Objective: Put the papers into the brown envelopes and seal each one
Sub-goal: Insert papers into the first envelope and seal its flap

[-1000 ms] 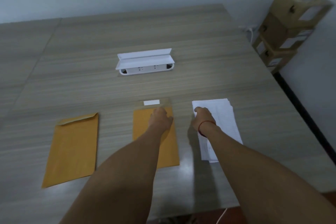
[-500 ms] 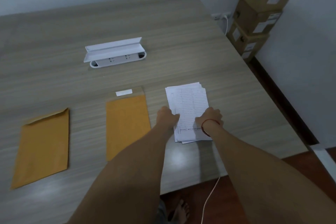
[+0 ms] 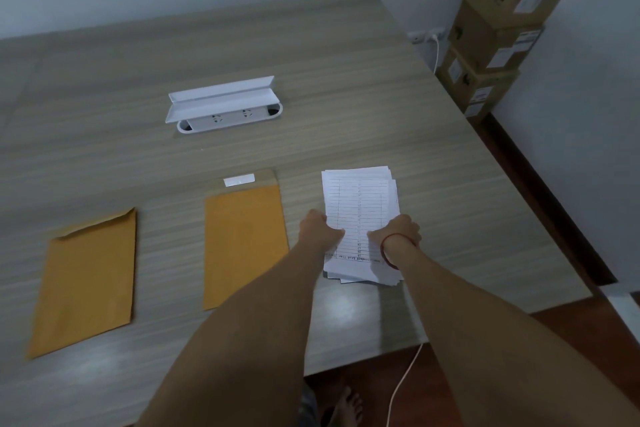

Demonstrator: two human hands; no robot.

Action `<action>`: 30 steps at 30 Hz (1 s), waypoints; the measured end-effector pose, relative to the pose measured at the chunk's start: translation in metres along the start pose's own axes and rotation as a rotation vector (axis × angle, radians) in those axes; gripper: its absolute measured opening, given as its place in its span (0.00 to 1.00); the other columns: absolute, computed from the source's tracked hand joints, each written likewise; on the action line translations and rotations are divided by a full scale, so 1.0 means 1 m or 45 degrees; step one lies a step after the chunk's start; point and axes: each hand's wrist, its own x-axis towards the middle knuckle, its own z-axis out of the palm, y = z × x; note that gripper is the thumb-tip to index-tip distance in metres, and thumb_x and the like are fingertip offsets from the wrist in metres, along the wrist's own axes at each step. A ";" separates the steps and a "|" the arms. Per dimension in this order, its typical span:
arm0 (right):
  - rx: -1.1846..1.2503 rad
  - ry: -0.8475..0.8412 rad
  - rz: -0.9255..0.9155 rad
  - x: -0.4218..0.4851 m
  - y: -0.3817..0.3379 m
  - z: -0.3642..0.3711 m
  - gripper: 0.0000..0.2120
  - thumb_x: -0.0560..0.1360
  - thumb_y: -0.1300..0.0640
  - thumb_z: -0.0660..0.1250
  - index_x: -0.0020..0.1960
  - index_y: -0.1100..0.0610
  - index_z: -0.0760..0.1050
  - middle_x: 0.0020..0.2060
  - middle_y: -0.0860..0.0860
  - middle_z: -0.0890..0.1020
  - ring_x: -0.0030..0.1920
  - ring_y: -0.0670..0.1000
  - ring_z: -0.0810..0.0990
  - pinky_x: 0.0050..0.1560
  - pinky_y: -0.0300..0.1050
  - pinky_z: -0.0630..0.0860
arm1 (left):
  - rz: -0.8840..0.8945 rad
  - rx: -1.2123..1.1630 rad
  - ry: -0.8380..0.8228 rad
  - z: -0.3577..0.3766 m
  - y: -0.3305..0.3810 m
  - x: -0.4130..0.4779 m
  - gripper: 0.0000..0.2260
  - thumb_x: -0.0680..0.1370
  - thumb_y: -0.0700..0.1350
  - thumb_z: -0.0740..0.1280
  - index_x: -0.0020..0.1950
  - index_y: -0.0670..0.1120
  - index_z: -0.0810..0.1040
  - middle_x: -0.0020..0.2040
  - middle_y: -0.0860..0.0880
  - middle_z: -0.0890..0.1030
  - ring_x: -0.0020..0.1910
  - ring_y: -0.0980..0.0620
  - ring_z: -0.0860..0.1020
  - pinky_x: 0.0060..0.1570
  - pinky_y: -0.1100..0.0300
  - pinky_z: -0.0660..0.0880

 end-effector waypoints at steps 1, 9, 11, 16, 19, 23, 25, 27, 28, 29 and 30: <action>0.018 -0.015 0.000 0.001 0.000 0.000 0.30 0.64 0.51 0.79 0.61 0.61 0.74 0.59 0.57 0.78 0.58 0.58 0.79 0.54 0.48 0.77 | -0.011 -0.010 -0.002 0.001 -0.002 0.003 0.18 0.72 0.40 0.73 0.60 0.39 0.72 0.57 0.44 0.79 0.56 0.45 0.79 0.53 0.56 0.77; 0.152 -0.041 0.062 -0.002 0.003 -0.005 0.36 0.61 0.56 0.82 0.64 0.62 0.70 0.60 0.58 0.78 0.59 0.59 0.79 0.56 0.51 0.79 | 0.017 -0.017 -0.040 -0.001 -0.006 0.006 0.06 0.73 0.36 0.71 0.49 0.39 0.81 0.49 0.43 0.84 0.47 0.46 0.82 0.51 0.52 0.81; 0.172 -0.058 0.058 -0.001 0.003 -0.006 0.35 0.62 0.57 0.82 0.63 0.63 0.71 0.60 0.59 0.79 0.58 0.59 0.80 0.56 0.52 0.79 | 0.057 0.043 0.005 -0.003 -0.004 0.004 0.01 0.73 0.35 0.71 0.42 0.40 0.80 0.47 0.43 0.83 0.45 0.47 0.81 0.51 0.52 0.80; -0.017 0.036 -0.068 -0.007 0.003 -0.003 0.18 0.69 0.57 0.75 0.57 0.60 0.76 0.57 0.57 0.80 0.54 0.59 0.81 0.52 0.49 0.78 | 0.101 0.118 0.117 -0.001 -0.002 0.005 0.05 0.71 0.37 0.73 0.44 0.38 0.80 0.47 0.44 0.84 0.45 0.47 0.82 0.46 0.51 0.82; -0.049 0.092 -0.115 -0.010 -0.001 -0.002 0.14 0.71 0.58 0.73 0.55 0.59 0.75 0.55 0.56 0.80 0.54 0.58 0.81 0.56 0.53 0.78 | 0.121 0.177 0.127 -0.001 -0.002 0.009 0.10 0.70 0.40 0.74 0.49 0.39 0.80 0.47 0.44 0.84 0.44 0.48 0.82 0.43 0.55 0.81; -0.003 0.136 -0.159 -0.010 -0.001 -0.006 0.11 0.74 0.59 0.70 0.55 0.60 0.76 0.55 0.56 0.81 0.55 0.58 0.80 0.55 0.49 0.76 | 0.122 0.235 0.131 -0.002 0.001 0.008 0.12 0.71 0.44 0.73 0.50 0.39 0.80 0.48 0.44 0.83 0.46 0.45 0.82 0.43 0.58 0.78; 0.177 0.044 -0.175 -0.010 0.000 -0.008 0.13 0.76 0.63 0.64 0.61 0.61 0.72 0.58 0.57 0.79 0.57 0.59 0.79 0.55 0.48 0.75 | 0.114 0.223 0.131 -0.003 0.001 0.007 0.12 0.71 0.45 0.72 0.49 0.39 0.80 0.47 0.44 0.83 0.47 0.46 0.82 0.44 0.56 0.79; 0.290 -0.021 -0.179 -0.011 0.000 -0.009 0.16 0.77 0.66 0.60 0.65 0.62 0.68 0.60 0.59 0.77 0.59 0.60 0.77 0.59 0.50 0.74 | 0.105 0.157 0.144 -0.004 0.001 0.005 0.13 0.72 0.45 0.71 0.52 0.39 0.78 0.49 0.46 0.82 0.49 0.46 0.81 0.45 0.55 0.77; 0.327 -0.037 -0.176 -0.011 0.000 -0.010 0.17 0.77 0.66 0.58 0.66 0.61 0.66 0.61 0.59 0.76 0.59 0.60 0.77 0.60 0.50 0.74 | 0.098 0.102 0.149 -0.004 0.001 0.004 0.14 0.73 0.45 0.71 0.55 0.39 0.76 0.51 0.46 0.80 0.50 0.46 0.80 0.46 0.55 0.76; 0.358 -0.046 -0.178 -0.012 0.000 -0.010 0.18 0.77 0.67 0.57 0.67 0.60 0.65 0.60 0.59 0.77 0.59 0.59 0.77 0.60 0.49 0.74 | 0.098 0.042 0.154 -0.003 0.000 0.005 0.14 0.75 0.45 0.69 0.57 0.40 0.74 0.53 0.46 0.78 0.51 0.47 0.78 0.47 0.55 0.75; 0.387 -0.060 -0.180 -0.013 0.000 -0.010 0.19 0.78 0.68 0.55 0.68 0.59 0.65 0.60 0.58 0.77 0.59 0.59 0.77 0.58 0.46 0.73 | 0.076 -0.043 0.148 -0.002 0.002 0.002 0.14 0.77 0.45 0.68 0.59 0.40 0.72 0.54 0.46 0.78 0.51 0.47 0.78 0.47 0.55 0.75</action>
